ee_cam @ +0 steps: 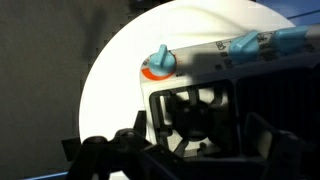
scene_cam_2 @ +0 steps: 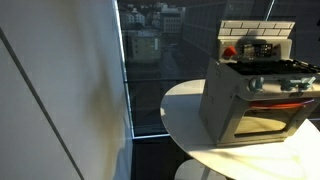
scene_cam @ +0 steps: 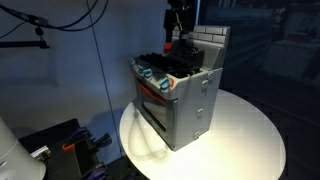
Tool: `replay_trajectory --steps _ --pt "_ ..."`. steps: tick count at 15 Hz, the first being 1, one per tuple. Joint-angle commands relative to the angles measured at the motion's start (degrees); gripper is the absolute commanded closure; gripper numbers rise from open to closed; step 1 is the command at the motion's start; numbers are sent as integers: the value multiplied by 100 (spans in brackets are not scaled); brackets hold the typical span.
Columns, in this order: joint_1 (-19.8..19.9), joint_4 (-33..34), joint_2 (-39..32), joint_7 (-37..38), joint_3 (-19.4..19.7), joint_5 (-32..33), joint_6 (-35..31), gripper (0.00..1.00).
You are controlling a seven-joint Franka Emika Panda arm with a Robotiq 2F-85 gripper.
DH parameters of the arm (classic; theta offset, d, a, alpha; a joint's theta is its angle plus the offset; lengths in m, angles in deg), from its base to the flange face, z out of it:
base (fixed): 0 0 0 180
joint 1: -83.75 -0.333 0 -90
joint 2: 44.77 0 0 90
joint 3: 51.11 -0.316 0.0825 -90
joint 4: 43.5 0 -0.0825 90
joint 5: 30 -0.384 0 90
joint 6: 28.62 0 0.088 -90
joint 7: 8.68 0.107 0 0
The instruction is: Press the top right orange button on the stove
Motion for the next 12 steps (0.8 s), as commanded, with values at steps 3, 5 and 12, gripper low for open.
replay_trajectory --steps 3,5,12 --pt "-32 -63 483 77 -24 206 595 0" --pt "-39 -89 619 103 -38 276 665 0" --pt "-22 13 637 16 -33 241 656 0"
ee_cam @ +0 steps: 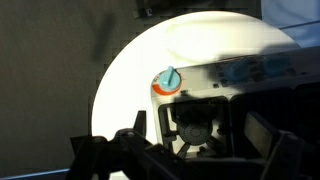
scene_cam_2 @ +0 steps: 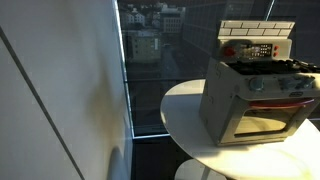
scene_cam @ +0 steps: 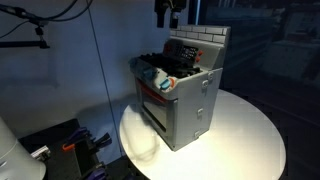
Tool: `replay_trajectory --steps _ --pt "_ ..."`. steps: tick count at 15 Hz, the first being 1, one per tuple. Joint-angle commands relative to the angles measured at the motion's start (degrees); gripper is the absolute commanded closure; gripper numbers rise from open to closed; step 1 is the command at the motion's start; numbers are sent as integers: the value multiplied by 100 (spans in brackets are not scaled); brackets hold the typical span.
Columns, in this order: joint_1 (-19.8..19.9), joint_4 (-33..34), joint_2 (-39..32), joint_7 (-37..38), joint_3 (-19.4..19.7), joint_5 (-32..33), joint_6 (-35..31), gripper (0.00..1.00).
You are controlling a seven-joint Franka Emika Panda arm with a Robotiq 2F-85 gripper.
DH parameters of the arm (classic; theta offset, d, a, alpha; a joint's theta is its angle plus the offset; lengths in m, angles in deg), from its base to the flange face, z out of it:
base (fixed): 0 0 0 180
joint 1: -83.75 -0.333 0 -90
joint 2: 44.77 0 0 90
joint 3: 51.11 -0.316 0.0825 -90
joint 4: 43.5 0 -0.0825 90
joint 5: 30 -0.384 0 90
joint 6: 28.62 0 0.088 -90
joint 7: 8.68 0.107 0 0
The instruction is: Press the top right orange button on the stove
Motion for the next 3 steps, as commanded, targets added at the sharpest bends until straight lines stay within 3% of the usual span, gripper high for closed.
replay_trajectory --steps 1,3 --pt "-2 16 -15 -3 4 0 14 0" --pt "-2 15 -33 -3 4 0 14 0"
